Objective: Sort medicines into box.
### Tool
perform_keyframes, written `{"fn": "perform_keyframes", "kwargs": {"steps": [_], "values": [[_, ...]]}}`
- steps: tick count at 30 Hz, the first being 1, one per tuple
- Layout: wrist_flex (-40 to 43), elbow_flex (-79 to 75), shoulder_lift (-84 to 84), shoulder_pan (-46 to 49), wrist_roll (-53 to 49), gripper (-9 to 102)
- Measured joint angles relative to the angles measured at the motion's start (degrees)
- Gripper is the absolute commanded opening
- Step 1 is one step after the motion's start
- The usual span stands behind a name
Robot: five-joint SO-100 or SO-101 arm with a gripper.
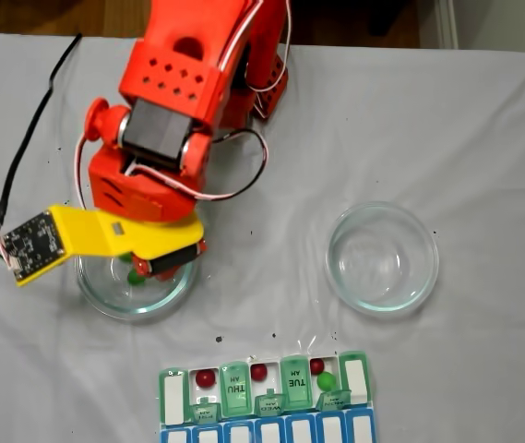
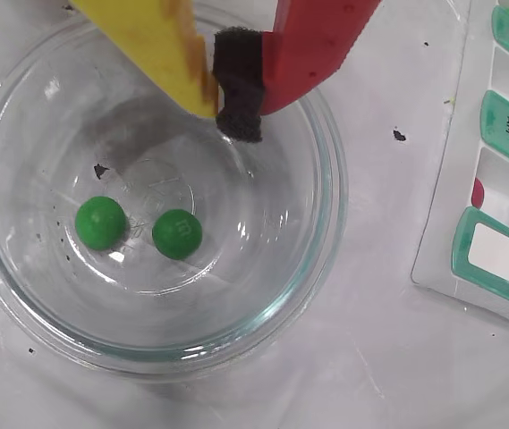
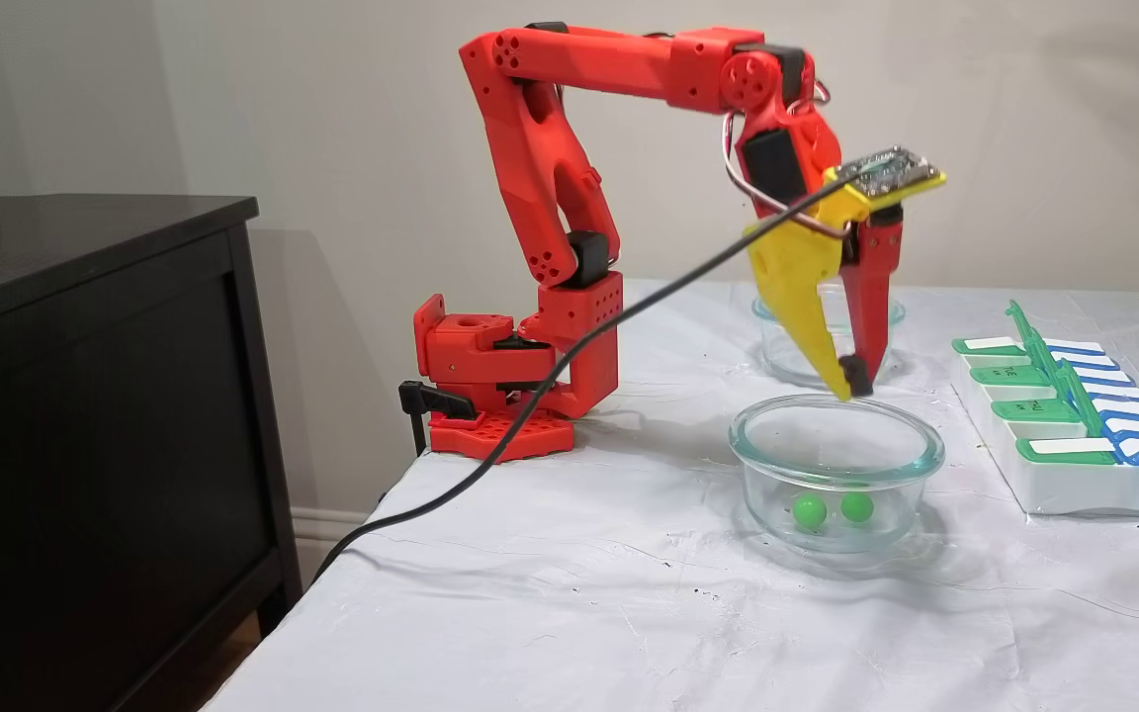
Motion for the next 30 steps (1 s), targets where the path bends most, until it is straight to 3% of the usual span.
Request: {"fn": "perform_keyframes", "kwargs": {"steps": [4,11,30], "values": [[-2.3,0.2,-3.8,1.7,1.9,20],[-4.0,0.2,-9.0,2.8,7.7,18],[-2.9,-2.3,-13.0,5.0,2.9,16]]}}
